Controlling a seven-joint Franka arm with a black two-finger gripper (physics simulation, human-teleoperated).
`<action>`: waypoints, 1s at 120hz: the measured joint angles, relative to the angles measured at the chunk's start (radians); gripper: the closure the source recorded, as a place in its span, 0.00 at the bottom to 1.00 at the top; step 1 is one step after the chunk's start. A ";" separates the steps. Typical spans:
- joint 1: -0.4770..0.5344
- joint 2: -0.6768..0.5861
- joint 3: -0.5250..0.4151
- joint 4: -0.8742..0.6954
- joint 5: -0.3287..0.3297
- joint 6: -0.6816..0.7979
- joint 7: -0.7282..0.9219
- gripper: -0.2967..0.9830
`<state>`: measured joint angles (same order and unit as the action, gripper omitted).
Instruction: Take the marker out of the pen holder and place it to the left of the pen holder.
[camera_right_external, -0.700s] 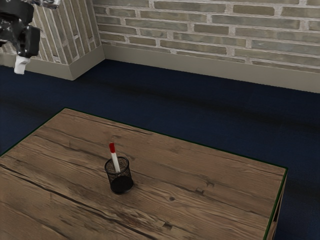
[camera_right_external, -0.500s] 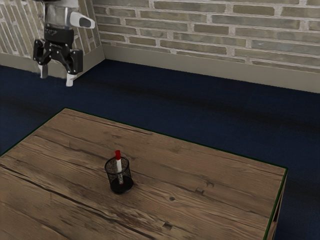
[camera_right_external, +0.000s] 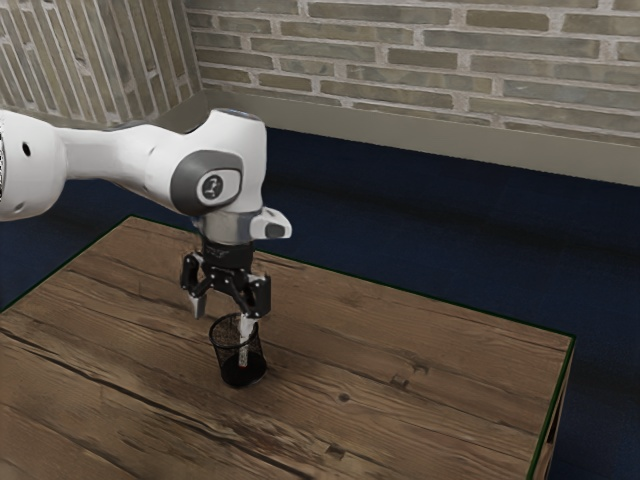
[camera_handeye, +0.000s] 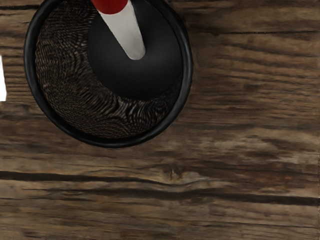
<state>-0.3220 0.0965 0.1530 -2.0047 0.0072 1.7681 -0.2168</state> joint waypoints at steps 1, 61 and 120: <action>-0.001 0.000 -0.001 -0.003 0.000 0.005 -0.005 0.25; 0.079 0.159 0.012 0.060 0.061 0.368 -0.110 0.25; 0.071 0.138 0.005 0.044 0.013 0.222 -0.141 0.25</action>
<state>-0.2512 0.2346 0.1577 -1.9604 0.0199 1.9898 -0.3578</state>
